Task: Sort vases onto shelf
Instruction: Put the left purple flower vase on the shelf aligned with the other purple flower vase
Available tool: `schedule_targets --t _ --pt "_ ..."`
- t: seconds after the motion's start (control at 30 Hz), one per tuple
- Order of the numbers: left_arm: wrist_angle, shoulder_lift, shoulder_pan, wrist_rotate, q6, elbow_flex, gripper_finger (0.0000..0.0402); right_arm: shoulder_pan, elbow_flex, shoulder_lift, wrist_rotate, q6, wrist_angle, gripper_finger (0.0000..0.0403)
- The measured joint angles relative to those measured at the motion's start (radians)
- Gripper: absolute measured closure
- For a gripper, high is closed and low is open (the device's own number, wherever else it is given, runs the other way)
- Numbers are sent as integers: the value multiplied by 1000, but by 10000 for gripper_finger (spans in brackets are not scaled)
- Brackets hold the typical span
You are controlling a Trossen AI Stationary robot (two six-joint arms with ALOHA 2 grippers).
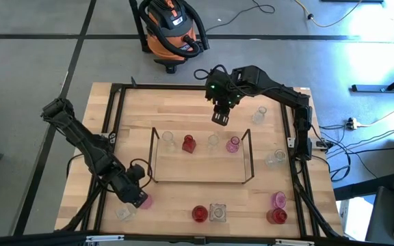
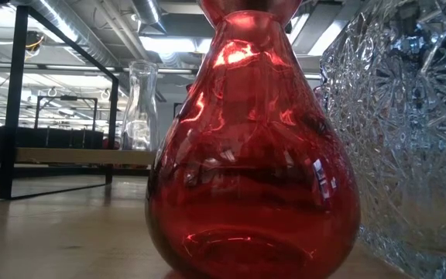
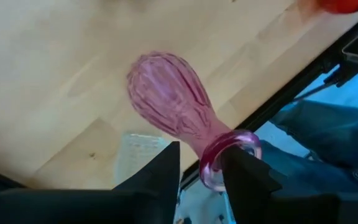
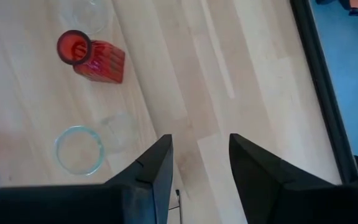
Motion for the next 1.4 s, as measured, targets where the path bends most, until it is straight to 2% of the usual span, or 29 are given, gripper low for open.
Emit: schedule_targets --t 0.2,0.27,0.33,0.43,0.63,0.77,0.9,1.0,1.17,1.23,1.4 --pt "15 -11 0 22 3 -7 373 1 0 0 -41 0 0 262" --pt "24 -26 0 22 -2 -7 385 1 0 0 -67 -7 11 262" --pt "37 -53 2 50 -7 -5 384 2 -1 0 -130 -43 52 262" --pt "38 -91 23 108 -23 32 385 6 -1 -3 -295 -88 126 262" --pt "-20 -143 69 -79 48 211 385 36 -1 -6 -554 -129 262 262" --pt "-184 -134 135 -138 156 380 385 72 -1 -6 -623 -171 321 262" --pt "-307 -119 256 -155 312 502 385 97 -1 -6 -651 -183 361 262" --pt "-323 -110 370 -118 446 533 385 95 -1 -6 -604 -153 355 262" --pt "-262 -50 540 16 652 544 385 58 -1 -26 -254 -50 237 262" --pt "-197 -16 590 73 724 544 385 40 -1 -43 -154 -35 169 262" --pt "-134 91 677 229 857 549 385 18 -1 -111 -25 26 77 262"
